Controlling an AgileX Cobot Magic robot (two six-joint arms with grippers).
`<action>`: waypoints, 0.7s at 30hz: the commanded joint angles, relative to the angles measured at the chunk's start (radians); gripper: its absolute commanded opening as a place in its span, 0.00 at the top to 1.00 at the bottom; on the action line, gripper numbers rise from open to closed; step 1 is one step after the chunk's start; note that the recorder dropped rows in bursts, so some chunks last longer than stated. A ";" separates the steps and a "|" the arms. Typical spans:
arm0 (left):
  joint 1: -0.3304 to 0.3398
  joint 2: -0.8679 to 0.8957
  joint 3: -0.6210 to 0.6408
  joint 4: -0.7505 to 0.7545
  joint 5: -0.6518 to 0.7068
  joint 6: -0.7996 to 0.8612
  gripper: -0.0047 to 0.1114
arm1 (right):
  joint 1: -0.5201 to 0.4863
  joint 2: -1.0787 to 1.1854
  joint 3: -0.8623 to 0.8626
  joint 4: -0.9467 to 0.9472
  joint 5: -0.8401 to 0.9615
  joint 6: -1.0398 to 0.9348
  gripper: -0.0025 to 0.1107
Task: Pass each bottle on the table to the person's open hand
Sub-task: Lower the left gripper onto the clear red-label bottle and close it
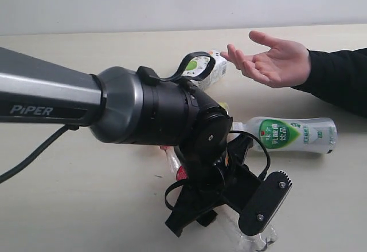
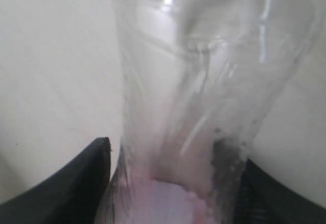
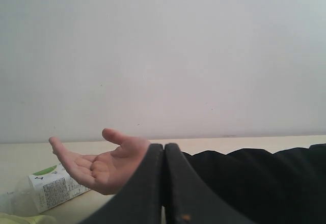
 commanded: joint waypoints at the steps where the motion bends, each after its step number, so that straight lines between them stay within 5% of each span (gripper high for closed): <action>1: -0.005 -0.009 -0.003 -0.002 0.011 -0.003 0.96 | -0.005 -0.006 0.005 0.001 -0.014 -0.003 0.98; 13: -0.061 -0.095 -0.003 -0.002 0.112 -0.093 0.96 | -0.005 -0.006 0.005 0.001 -0.014 -0.003 0.98; 21: -0.065 -0.206 -0.069 0.001 0.152 -0.492 0.96 | -0.005 -0.006 0.005 0.001 -0.014 -0.003 0.98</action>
